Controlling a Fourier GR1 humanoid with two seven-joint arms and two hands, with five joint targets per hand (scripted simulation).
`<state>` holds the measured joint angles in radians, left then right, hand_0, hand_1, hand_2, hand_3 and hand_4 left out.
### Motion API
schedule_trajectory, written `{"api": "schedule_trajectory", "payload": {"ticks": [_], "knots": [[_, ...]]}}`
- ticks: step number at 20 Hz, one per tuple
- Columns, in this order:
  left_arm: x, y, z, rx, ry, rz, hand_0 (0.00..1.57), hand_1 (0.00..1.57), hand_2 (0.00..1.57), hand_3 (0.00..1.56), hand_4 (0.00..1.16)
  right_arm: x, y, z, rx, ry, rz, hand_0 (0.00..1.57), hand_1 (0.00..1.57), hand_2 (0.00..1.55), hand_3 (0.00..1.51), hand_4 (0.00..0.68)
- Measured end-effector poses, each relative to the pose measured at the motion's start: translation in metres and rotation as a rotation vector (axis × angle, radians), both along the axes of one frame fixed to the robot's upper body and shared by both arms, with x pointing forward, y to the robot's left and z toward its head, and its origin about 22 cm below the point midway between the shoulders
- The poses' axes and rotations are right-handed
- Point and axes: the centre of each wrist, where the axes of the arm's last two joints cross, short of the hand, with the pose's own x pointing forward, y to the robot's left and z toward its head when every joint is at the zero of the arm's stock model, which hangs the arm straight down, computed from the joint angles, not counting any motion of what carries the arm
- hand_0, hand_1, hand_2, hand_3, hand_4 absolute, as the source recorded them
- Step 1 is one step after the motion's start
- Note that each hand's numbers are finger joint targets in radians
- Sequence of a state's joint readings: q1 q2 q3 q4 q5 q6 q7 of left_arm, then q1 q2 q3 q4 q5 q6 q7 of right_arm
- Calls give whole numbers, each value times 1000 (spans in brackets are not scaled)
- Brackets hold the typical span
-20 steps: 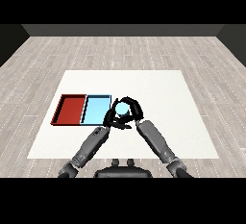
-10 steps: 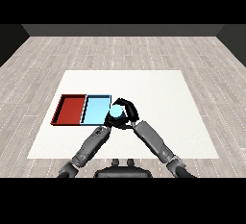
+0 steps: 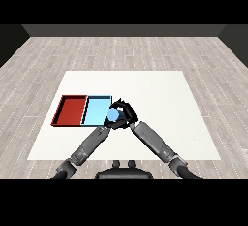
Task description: Pick the blue can and put it in the blue box
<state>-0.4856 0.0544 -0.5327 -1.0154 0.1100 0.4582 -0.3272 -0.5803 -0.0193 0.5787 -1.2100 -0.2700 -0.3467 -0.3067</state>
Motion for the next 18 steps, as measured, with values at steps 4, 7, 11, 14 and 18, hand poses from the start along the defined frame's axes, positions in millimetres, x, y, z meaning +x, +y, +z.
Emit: {"api": "schedule_trajectory", "payload": {"ticks": [4, 7, 11, 14, 18], "knots": [[-2, 1, -1, -43, -4, 35, 699, 699, 797, 535, 714, -2, 3, 2, -5, -15, 4, 1451, 1451, 1454, 1397, 610], [-4, -1, -4, -84, -9, 66, 812, 812, 853, 715, 689, 1, 4, 2, 6, -8, 19, 1443, 1443, 1453, 1393, 602], [-4, -1, -6, -110, 4, 63, 575, 575, 710, 505, 663, -1, 5, 1, 13, -8, 19, 1438, 1438, 1453, 1393, 591], [-4, -3, -9, -115, 0, 60, 914, 914, 944, 831, 651, -2, 3, 0, 16, -5, 16, 1438, 1438, 1454, 1393, 583], [-7, -3, -14, -183, 58, 62, 1431, 1431, 1347, 1046, 659, -2, 4, -3, 36, 9, 10, 1323, 1323, 1419, 1381, 515]]}}
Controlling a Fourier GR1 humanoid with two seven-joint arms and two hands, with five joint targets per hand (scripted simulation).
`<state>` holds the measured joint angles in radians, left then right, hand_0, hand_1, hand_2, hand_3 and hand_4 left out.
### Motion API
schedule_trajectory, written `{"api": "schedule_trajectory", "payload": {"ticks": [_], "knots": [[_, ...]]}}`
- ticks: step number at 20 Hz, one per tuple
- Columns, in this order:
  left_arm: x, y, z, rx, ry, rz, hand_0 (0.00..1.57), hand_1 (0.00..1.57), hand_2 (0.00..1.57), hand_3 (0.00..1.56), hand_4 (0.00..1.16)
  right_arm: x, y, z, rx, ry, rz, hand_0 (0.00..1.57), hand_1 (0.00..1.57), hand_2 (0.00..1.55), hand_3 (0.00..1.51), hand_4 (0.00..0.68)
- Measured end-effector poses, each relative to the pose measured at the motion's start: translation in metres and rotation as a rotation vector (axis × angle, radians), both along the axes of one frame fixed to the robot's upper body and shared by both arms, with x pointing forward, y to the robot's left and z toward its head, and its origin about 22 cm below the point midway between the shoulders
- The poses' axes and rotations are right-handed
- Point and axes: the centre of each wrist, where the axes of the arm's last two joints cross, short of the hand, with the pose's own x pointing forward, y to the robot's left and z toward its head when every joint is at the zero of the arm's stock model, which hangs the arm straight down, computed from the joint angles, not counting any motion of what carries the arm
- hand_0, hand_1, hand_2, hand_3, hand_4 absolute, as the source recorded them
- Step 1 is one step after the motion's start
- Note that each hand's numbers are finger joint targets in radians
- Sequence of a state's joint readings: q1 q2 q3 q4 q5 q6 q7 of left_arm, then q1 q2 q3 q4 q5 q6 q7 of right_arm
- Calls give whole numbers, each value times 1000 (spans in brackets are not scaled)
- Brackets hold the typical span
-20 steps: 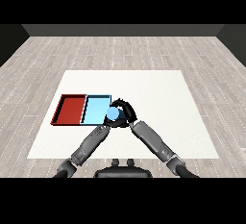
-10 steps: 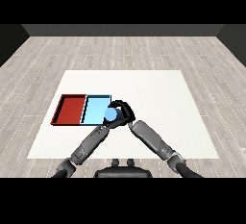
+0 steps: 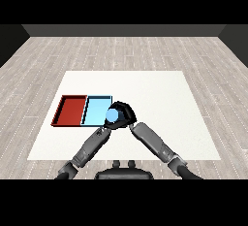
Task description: Pick the blue can and put it in the blue box
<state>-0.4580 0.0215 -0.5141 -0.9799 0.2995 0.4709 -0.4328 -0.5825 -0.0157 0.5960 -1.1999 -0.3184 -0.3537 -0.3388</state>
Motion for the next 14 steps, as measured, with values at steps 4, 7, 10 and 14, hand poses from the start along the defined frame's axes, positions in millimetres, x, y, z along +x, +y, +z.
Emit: {"api": "schedule_trajectory", "payload": {"ticks": [4, 7, 10, 14], "knots": [[-1, 1, -2, -18, 27, 16, 1571, 1571, 1516, 1448, 1097, 0, -3, -1, 60, 48, 15, 535, 535, 551, 0, 0], [0, 0, -3, -31, 38, 9, 1571, 1571, 1516, 1448, 1097, 0, -5, 0, 65, 64, 13, 0, 0, 0, 0, 0], [-1, -3, -2, -35, 46, 8, 1571, 1571, 1516, 1448, 1097, 0, -6, 3, 69, 71, 11, 0, 0, 0, 0, 0], [4, -2, -1, -35, 45, 2, 1571, 1571, 1549, 1480, 1137, 1, -12, 6, 74, 69, 10, 0, 0, 0, 0, 0]]}}
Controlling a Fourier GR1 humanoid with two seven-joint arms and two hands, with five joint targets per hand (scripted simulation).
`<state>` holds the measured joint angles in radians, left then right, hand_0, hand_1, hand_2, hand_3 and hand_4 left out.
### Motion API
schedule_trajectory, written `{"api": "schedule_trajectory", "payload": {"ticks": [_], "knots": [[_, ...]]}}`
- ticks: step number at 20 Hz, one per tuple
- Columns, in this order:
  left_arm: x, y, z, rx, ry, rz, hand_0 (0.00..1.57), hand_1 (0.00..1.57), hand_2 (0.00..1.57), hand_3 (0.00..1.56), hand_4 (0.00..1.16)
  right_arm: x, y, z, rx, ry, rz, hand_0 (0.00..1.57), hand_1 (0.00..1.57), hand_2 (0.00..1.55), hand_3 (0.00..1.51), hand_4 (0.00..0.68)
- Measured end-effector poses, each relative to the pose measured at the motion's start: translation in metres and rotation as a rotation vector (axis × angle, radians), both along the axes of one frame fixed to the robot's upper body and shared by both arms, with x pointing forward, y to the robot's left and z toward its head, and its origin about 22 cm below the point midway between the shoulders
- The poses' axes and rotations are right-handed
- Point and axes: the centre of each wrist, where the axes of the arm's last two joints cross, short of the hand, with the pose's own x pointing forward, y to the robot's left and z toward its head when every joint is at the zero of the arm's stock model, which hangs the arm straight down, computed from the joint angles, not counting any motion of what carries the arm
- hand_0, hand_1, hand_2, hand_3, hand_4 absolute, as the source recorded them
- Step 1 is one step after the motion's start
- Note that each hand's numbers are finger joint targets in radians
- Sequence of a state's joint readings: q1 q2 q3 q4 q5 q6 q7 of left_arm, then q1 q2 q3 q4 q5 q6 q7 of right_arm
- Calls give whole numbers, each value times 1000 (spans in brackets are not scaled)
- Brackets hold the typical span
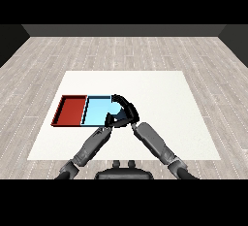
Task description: Pick the blue can and put it in the blue box
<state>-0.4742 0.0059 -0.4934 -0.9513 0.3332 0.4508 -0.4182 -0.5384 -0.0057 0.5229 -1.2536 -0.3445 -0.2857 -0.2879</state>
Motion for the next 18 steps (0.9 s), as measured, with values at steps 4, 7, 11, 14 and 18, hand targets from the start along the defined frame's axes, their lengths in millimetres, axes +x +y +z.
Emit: {"api": "schedule_trajectory", "payload": {"ticks": [4, 7, 11, 14, 18], "knots": [[3, 5, 1, 19, 3, 4, 1571, 1571, 1571, 1503, 1137, 0, -3, 1, 10, 10, -1, 0, 0, 0, 0, 0], [-3, 2, 0, 26, -12, 10, 1571, 1571, 1571, 1511, 1131, -2, -6, 1, 30, 28, -9, 0, 0, 0, 0, 0], [0, 6, -2, 46, -22, 23, 1571, 1571, 1571, 1500, 1131, -3, -24, 9, 44, 20, -11, 0, 0, 0, 0, 0], [0, 8, -7, 55, -19, 37, 1571, 1571, 1571, 1503, 1128, -7, -39, 9, 59, 14, -25, 0, 0, 0, 0, 0], [-1, 21, -8, 68, -18, 48, 1571, 1571, 1571, 1494, 1126, -20, -61, 17, 90, -11, -64, 0, 0, 0, 0, 0]]}}
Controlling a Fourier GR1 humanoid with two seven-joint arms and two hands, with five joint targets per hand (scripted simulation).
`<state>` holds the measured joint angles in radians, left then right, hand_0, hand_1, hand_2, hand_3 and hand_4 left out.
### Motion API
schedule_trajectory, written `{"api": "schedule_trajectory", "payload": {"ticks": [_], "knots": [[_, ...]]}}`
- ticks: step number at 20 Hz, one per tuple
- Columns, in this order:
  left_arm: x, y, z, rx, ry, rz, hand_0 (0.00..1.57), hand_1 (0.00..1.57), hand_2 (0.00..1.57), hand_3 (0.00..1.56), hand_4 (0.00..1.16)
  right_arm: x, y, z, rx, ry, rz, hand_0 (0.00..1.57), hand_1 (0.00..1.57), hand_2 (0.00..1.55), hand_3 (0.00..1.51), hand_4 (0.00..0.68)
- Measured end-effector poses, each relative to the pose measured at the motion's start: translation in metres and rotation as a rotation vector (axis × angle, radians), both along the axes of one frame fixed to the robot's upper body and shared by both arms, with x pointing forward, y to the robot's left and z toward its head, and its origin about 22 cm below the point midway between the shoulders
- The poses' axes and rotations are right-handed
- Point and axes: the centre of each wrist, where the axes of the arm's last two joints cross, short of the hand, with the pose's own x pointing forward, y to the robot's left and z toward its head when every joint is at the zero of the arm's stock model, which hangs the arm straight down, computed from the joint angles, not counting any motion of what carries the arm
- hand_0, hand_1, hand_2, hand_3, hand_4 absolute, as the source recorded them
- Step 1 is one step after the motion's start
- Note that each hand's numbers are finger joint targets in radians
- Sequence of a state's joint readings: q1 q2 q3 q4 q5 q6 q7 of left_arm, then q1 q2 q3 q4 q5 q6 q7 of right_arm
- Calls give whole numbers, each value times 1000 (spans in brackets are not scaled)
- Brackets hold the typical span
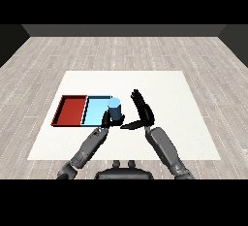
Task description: Pick the blue can and put it in the blue box
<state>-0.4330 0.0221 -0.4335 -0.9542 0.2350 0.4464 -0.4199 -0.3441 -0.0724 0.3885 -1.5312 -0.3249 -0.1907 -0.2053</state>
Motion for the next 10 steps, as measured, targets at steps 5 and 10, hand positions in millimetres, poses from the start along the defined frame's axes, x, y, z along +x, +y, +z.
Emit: {"api": "schedule_trajectory", "payload": {"ticks": [5, 10], "knots": [[4, 14, -1, 32, -4, 21, 1571, 1571, 1571, 1489, 1121, -20, -37, 11, 46, -22, -70, 0, 0, 0, 0, 0], [16, 32, 7, 77, 15, 67, 1571, 1571, 1571, 1501, 1132, -30, -76, 15, 96, -57, -149, 0, 0, 0, 0, 0]]}}
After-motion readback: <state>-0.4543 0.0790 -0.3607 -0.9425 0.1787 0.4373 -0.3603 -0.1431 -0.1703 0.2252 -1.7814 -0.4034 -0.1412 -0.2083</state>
